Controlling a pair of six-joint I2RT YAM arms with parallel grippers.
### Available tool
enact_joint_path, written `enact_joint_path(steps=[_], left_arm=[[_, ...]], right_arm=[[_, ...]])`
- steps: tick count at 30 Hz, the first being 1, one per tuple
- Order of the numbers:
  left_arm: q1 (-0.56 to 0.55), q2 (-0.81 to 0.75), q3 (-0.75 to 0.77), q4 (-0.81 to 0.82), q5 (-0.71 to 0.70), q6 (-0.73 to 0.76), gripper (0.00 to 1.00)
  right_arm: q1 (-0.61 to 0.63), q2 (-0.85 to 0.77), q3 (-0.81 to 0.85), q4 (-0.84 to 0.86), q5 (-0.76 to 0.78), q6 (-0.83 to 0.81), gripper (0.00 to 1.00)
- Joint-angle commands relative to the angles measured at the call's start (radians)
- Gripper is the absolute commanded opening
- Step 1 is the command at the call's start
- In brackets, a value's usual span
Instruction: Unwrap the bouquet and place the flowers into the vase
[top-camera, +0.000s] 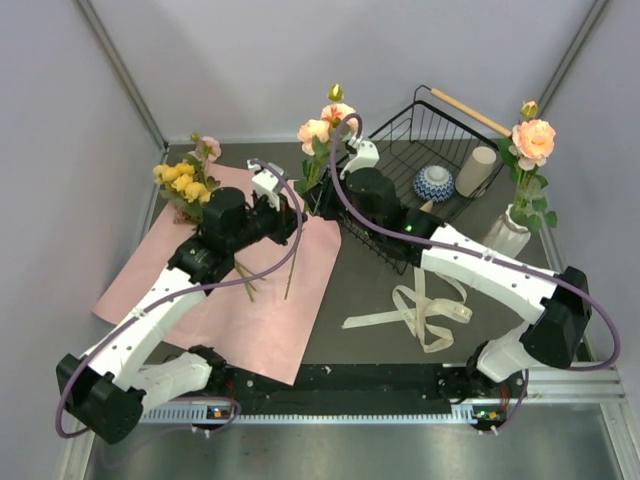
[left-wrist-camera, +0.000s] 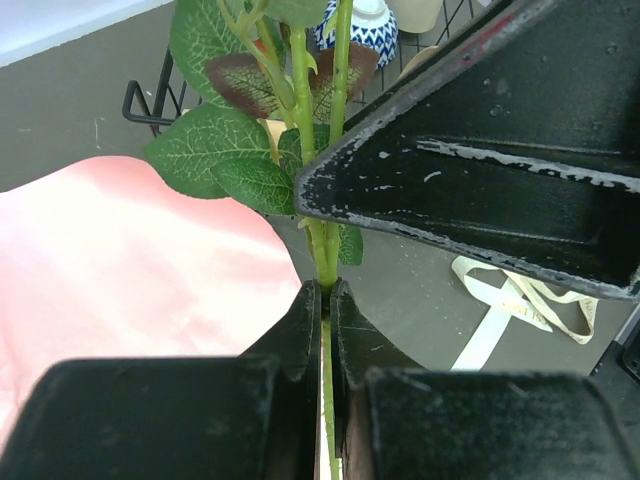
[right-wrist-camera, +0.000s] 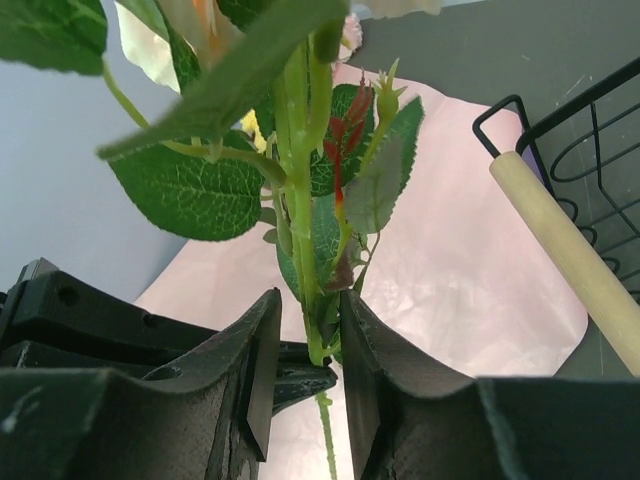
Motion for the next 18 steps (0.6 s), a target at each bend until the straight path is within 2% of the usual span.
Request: enact_joint_path(steps=[1, 7, 10, 11, 15, 16, 17, 18], left_arm=[[-0.027, -0.001, 0.049, 0.033, -0.007, 0.037, 0.0], [-0.054, 0.002, 0.052, 0.016, -0.046, 0.062, 0.0], [-0.061, 0.005, 0.057, 0.013, -0.049, 0.065, 0.0], [-0.063, 0.005, 0.057, 0.013, -0.052, 0.065, 0.0], [-0.063, 0.006, 0.067, -0.003, -0.083, 0.062, 0.01], [-0.061, 0.008, 0.081, -0.016, -0.087, 0.062, 0.06], [-0.061, 0.007, 0.086, -0.027, -0.092, 0.06, 0.21], [-0.063, 0.006, 0.09, -0.042, -0.101, 0.06, 0.28]], right_arm=[[0.012, 0.016, 0.052, 0.024, 0.036, -0.009, 0.31], [0.012, 0.02, 0.055, 0.024, 0.041, -0.007, 0.28], [0.012, 0.01, 0.042, 0.029, 0.052, -0.004, 0.17], [0.012, 0.006, 0.039, 0.029, 0.058, -0.004, 0.08], [0.01, -0.034, 0.004, 0.058, 0.058, -0.012, 0.0], [0.012, -0.045, -0.005, 0.07, 0.056, -0.018, 0.0], [0.012, -0.054, -0.017, 0.083, 0.052, -0.036, 0.0], [0.012, -0.069, -0.036, 0.102, 0.052, -0.05, 0.0]])
